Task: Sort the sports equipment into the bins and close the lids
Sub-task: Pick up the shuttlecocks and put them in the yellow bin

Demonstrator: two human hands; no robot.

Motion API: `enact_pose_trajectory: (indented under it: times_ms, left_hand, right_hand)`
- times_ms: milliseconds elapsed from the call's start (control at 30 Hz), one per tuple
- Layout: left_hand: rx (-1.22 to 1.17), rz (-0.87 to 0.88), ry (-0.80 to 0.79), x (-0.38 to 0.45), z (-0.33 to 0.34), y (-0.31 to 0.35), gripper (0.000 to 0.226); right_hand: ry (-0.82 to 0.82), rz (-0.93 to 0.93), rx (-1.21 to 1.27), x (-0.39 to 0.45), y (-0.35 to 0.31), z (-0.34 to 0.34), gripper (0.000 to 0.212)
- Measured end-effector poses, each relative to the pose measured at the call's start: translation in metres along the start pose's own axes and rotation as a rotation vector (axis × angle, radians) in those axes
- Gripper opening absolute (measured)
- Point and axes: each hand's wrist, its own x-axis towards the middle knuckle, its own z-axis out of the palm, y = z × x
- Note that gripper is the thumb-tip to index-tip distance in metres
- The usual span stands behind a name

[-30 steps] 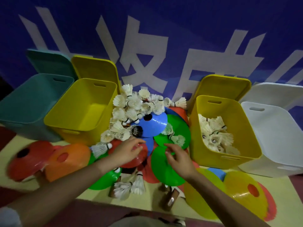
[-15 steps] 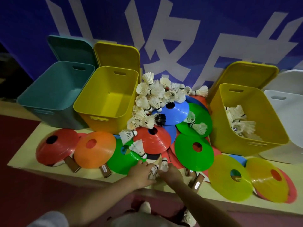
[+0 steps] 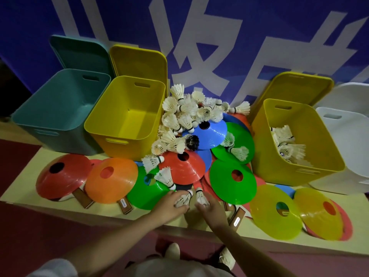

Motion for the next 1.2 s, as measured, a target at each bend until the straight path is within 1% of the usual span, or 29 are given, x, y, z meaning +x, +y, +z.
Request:
enact_pose_trajectory:
  times_ms: [67, 100, 233, 300, 400, 467, 500, 567, 600, 667, 733, 800, 867, 967, 1067, 1133, 1200]
  left_hand:
    - [-0.142, 0.005, 0.010, -0.002, -0.001, 0.006, 0.043]
    - [-0.202, 0.002, 0.021, -0.003, -0.002, 0.011, 0.041]
    - [-0.336, 0.038, 0.046, 0.003, -0.007, 0.044, 0.041]
    - [-0.382, 0.076, 0.046, 0.012, -0.011, 0.071, 0.040]
    - [-0.520, 0.121, 0.044, 0.033, -0.016, 0.118, 0.031]
    - [-0.592, 0.136, 0.084, 0.051, -0.014, 0.150, 0.031]
    - [-0.613, 0.136, 0.105, 0.061, -0.010, 0.165, 0.032]
    - [-0.632, 0.146, 0.118, 0.081, -0.001, 0.195, 0.026]
    - [-0.636, 0.157, 0.120, 0.091, 0.004, 0.210, 0.023]
    - [-0.640, 0.175, 0.124, 0.110, 0.015, 0.238, 0.019]
    - [-0.644, 0.185, 0.133, 0.125, 0.026, 0.264, 0.016]
    - [-0.628, 0.183, 0.147, 0.139, 0.037, 0.281, 0.017]
    - [-0.594, 0.174, 0.167, 0.152, 0.048, 0.291, 0.018]
    - [-0.567, 0.148, 0.211, 0.171, 0.067, 0.300, 0.019]
    - [-0.553, 0.131, 0.244, 0.180, 0.081, 0.301, 0.018]
    - [-0.553, 0.115, 0.277, 0.186, 0.086, 0.302, 0.018]
    - [-0.564, 0.097, 0.319, 0.189, 0.088, 0.306, 0.018]
  right_hand:
    - [0.053, -0.118, 0.167, -0.004, -0.003, -0.009, 0.047]
    - [0.072, -0.139, 0.238, -0.006, -0.007, -0.015, 0.042]
    - [0.163, -0.102, 0.448, -0.009, -0.018, -0.045, 0.034]
    - [0.182, -0.163, 0.505, -0.006, -0.024, -0.070, 0.031]
    - [0.265, -0.262, 0.501, -0.001, -0.036, -0.120, 0.031]
    - [0.297, -0.305, 0.473, 0.007, -0.035, -0.155, 0.030]
    - [0.313, -0.313, 0.465, 0.011, -0.033, -0.173, 0.033]
    - [0.375, -0.304, 0.455, 0.019, -0.025, -0.211, 0.044]
    - [0.416, -0.310, 0.453, 0.022, -0.022, -0.231, 0.045]
    - [0.512, -0.296, 0.433, 0.028, -0.009, -0.272, 0.040]
    - [0.590, -0.214, 0.392, 0.033, 0.006, -0.313, 0.032]
    - [0.604, -0.120, 0.319, 0.040, 0.024, -0.348, 0.028]
    - [0.530, -0.079, 0.213, 0.052, 0.040, -0.377, 0.026]
    - [0.330, -0.103, -0.004, 0.075, 0.057, -0.407, 0.028]
    - [0.101, -0.127, -0.206, 0.104, 0.063, -0.411, 0.031]
    - [-0.055, -0.142, -0.295, 0.123, 0.065, -0.404, 0.032]
    - [-0.174, -0.174, -0.400, 0.140, 0.069, -0.395, 0.037]
